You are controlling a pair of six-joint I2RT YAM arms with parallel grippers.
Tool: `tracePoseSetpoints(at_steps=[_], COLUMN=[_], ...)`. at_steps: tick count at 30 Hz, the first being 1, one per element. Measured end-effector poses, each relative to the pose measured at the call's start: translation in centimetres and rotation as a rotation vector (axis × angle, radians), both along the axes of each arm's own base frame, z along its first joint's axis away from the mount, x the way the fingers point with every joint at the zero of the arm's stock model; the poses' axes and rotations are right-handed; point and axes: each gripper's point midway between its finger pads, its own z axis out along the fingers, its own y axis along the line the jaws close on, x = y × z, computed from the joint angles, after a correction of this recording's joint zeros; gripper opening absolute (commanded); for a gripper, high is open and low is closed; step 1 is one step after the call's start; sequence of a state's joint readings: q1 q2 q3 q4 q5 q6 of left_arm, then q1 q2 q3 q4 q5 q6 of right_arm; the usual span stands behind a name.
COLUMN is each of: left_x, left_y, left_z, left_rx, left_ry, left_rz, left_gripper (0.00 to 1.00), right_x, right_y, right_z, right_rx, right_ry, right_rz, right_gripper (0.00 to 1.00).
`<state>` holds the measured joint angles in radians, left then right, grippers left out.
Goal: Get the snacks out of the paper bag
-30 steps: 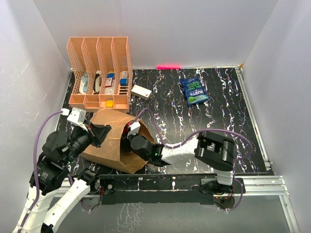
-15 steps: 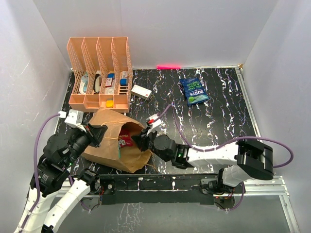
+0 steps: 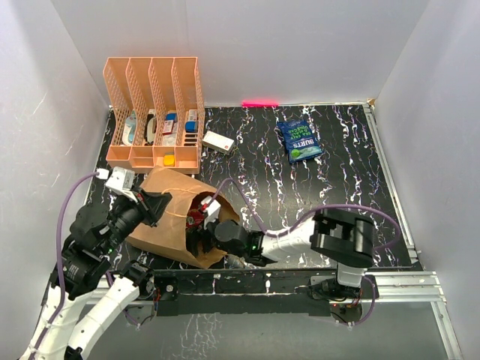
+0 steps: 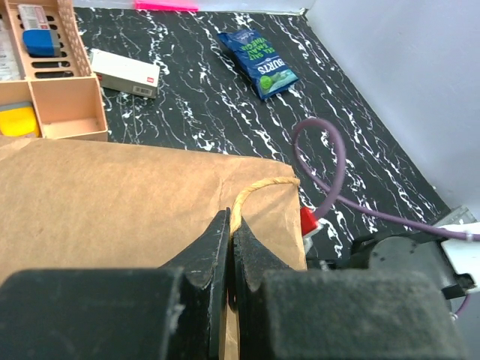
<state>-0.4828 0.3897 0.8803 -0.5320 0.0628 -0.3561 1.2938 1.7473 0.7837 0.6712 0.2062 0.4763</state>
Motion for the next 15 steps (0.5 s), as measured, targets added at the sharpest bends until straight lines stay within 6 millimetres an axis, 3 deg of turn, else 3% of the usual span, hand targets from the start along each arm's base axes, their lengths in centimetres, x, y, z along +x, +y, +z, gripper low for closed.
tracePoseSetpoints(at_steps=[8,15], left_x=[-0.1,-0.8], left_y=[-1.7,-2.4], left_z=[0.0,0.6], left_rx=[-0.006,-0.048], left_ry=[0.016,0.000], left_rz=[-0.089,-0.133], left_gripper=[0.00,0.00], right_x=[2.0,4.3], right_y=[4.1,7.0], right_z=[-0.6,-0.5], right_rx=[0.027,0.062], right_ry=[-0.021,-0.013], right_rz=[-0.053,-0.086], right_gripper=[0.78,0.40])
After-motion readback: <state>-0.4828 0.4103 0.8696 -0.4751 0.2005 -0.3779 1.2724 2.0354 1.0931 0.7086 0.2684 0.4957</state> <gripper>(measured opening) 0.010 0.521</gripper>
